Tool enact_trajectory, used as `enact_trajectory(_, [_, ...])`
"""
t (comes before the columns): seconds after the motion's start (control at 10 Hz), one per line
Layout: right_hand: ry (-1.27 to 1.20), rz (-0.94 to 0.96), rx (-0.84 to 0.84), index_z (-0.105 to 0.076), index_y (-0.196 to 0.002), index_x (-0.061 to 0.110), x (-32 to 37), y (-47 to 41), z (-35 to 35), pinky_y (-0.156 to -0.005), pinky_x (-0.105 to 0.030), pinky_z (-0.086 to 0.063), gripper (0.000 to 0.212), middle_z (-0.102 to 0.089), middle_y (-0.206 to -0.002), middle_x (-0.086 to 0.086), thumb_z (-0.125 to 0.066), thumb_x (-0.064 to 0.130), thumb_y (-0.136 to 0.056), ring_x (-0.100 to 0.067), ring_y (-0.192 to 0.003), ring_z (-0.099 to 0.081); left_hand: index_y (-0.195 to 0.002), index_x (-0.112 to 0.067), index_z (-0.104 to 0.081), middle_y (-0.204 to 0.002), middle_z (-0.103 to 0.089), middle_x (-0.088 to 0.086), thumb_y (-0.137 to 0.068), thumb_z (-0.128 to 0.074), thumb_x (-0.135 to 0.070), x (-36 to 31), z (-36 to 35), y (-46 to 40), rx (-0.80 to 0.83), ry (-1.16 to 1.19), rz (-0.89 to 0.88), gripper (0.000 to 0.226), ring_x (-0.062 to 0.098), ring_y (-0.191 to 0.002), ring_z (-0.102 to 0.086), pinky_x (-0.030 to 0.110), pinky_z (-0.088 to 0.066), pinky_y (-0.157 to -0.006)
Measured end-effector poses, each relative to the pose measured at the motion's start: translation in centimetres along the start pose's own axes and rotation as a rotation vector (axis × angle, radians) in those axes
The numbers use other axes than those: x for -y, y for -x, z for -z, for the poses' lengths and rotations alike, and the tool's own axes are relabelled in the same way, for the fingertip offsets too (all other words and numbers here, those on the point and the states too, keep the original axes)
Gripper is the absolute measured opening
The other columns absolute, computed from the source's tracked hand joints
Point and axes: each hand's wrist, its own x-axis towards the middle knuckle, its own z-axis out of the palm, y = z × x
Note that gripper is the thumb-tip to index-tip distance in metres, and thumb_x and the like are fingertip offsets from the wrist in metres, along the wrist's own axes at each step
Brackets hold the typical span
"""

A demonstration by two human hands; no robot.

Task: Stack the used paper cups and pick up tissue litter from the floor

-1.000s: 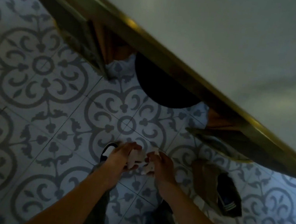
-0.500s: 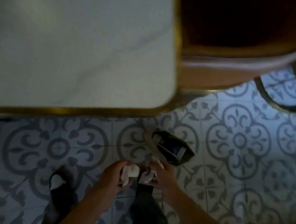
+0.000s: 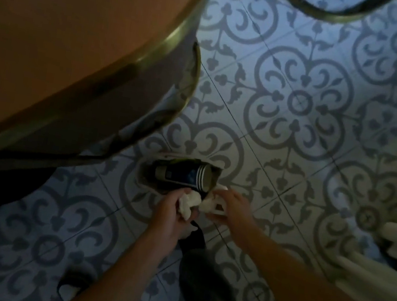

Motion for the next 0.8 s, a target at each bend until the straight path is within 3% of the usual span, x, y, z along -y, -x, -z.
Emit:
enact_trajectory(0.1, [-0.043, 0.006, 0.026, -0.067, -0.09, 0.011, 0.4, -2.5, 0.5, -0.056, -0.03, -0.059, 0.014, -0.067, -0.092, -0.014, -0.057, 0.021, -0.092, -0.025, -0.08, -0.067, -0.113, -0.003, -0.061, -0.111, -0.063, 0.018, -0.095, -0.05, -0.019, -0.1, -2.5, -2.0, 0.015, -0.04, 0.005, 0.027, 0.029, -0.099, -0.061, 0.036, -0.052, -0.085])
enact_trajectory(0.3, [-0.087, -0.023, 0.014, -0.066, -0.087, 0.015, 0.9, -6.4, 0.0, -0.075, -0.04, -0.062, 0.01, -0.069, -0.098, -0.016, -0.057, 0.018, -0.092, -0.026, -0.088, -0.07, -0.119, -0.005, -0.059, -0.114, -0.063, 0.016, -0.097, -0.048, -0.026, -0.4, -5.0, -5.8, 0.041, -0.097, 0.002, 0.033, 0.026, -0.102, -0.061, 0.033, -0.053, -0.081])
enact_trajectory(0.4, [-0.055, 0.005, 0.003, -0.065, -0.088, 0.02, 1.0, -7.5, -0.3, -0.074, -0.034, -0.061, 0.01, -0.069, -0.098, -0.012, -0.056, 0.019, -0.093, -0.023, -0.09, -0.068, -0.116, -0.015, -0.061, -0.113, -0.065, 0.007, -0.098, -0.044, -0.035, -0.3, -5.0, -7.1, 0.059, -0.174, -0.018, 0.032, 0.02, -0.103, -0.062, 0.031, -0.05, -0.077])
enact_trajectory(0.6, [0.0, 0.012, 0.023, -0.067, -0.109, 0.012, 0.6, -7.4, -0.3, -0.094, -0.046, -0.054, 0.022, -0.07, -0.106, -0.016, -0.051, 0.016, -0.094, -0.027, -0.098, -0.067, -0.142, -0.021, -0.042, -0.138, -0.054, 0.003, -0.098, -0.032, -0.048, -0.1, -3.8, -8.2, 0.155, -0.281, -0.024, 0.053, 0.019, -0.124, -0.049, 0.036, -0.033, -0.105])
enact_trajectory(0.7, [0.045, 0.011, 0.025, -0.067, -0.113, 0.009, 0.5, -7.2, -0.2, -0.096, -0.052, -0.051, 0.027, -0.069, -0.109, -0.021, -0.048, 0.016, -0.096, -0.031, -0.101, -0.066, -0.143, -0.02, -0.041, -0.142, -0.05, 0.005, -0.099, -0.031, -0.049, 0.0, -3.4, -8.3, 0.177, -0.275, -0.007, 0.054, 0.018, -0.122, -0.049, 0.038, -0.033, -0.105])
enact_trajectory(0.8, [0.171, 0.024, 0.009, -0.068, -0.106, 0.012, 0.1, -6.7, -0.1, -0.093, -0.056, -0.051, 0.024, -0.068, -0.106, -0.024, -0.047, 0.018, -0.096, -0.031, -0.088, -0.064, -0.143, -0.018, -0.041, -0.142, -0.049, 0.006, -0.099, -0.032, -0.048, 0.2, -2.9, -8.2, 0.135, -0.302, -0.009, 0.054, 0.018, -0.117, -0.05, 0.039, -0.036, -0.105])
